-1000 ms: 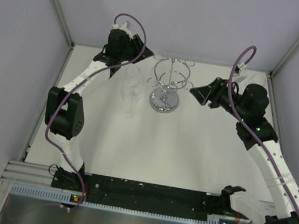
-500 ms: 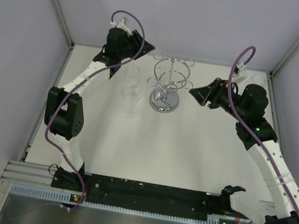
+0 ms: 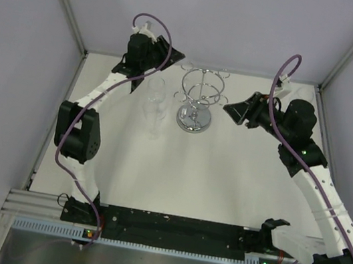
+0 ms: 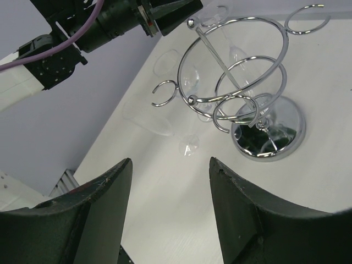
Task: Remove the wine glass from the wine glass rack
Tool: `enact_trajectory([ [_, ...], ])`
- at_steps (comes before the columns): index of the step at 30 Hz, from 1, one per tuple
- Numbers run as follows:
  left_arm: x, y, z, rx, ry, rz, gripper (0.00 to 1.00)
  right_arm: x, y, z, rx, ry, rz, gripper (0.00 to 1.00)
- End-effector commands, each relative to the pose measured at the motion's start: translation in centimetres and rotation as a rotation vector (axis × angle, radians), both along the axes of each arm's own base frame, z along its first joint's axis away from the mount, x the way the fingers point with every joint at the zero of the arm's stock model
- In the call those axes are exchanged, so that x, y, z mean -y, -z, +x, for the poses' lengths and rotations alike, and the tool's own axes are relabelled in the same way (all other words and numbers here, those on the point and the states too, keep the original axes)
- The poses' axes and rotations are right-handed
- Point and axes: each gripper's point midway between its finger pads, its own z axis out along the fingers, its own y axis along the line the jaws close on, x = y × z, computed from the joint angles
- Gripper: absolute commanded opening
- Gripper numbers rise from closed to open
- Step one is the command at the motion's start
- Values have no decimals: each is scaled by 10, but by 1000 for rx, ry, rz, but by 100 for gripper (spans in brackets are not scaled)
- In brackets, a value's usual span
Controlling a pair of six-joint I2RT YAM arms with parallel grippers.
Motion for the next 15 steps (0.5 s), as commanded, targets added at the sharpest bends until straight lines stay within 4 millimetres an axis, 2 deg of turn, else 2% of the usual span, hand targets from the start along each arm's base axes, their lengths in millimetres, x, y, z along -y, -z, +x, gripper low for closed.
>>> enact_trajectory([
  [1, 9, -6, 5, 44, 21, -14, 43, -4, -15, -5, 60, -20, 25, 58],
  [6, 10, 2, 7, 30, 21, -9, 43, -3, -15, -5, 60, -17, 24, 58],
  [11, 12, 1, 6, 34, 30, -11, 43, -4, -13, -5, 56, -20, 25, 58],
  [15, 13, 2, 5, 35, 36, -12, 39, -4, -13, -4, 58, -20, 25, 58],
])
